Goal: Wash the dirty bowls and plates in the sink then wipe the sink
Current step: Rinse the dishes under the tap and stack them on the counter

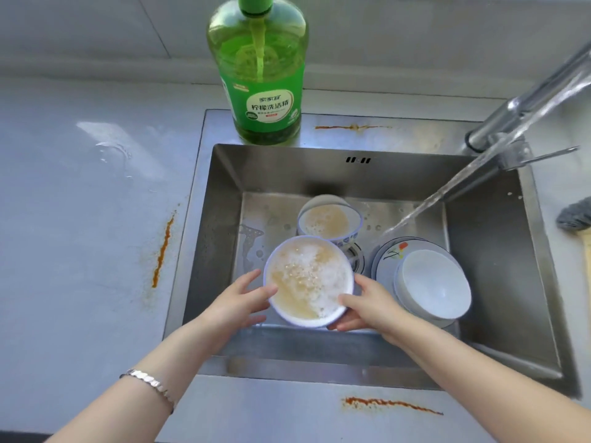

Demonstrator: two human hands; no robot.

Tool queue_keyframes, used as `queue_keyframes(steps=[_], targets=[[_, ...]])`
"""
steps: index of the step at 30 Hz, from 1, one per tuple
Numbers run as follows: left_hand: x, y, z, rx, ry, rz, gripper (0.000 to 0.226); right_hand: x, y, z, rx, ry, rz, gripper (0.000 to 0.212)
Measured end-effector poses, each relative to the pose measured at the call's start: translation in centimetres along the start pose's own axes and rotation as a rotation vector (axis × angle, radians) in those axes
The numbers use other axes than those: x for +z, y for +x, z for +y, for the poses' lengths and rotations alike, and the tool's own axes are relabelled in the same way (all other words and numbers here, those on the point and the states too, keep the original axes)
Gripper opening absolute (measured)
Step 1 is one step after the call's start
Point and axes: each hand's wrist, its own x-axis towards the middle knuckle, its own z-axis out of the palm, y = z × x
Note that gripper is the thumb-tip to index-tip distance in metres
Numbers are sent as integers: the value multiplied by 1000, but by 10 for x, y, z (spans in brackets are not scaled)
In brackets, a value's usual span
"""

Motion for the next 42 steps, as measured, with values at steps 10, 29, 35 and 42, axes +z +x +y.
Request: queue_keyframes(steps=[10, 29, 35, 42], targets=[[46, -55, 26, 317, -300, 296, 32, -6, -68, -45, -80, -99, -179, 31], [56, -100, 66, 541, 1035, 897, 63, -60, -77, -30, -351, -880, 182, 43], [92, -71, 97, 514, 288, 519, 38, -52, -81, -50, -860, -999, -8, 73], [137, -55, 142, 538, 158, 367, 25, -81, -59, -61, -1150, -1033, 14, 69]])
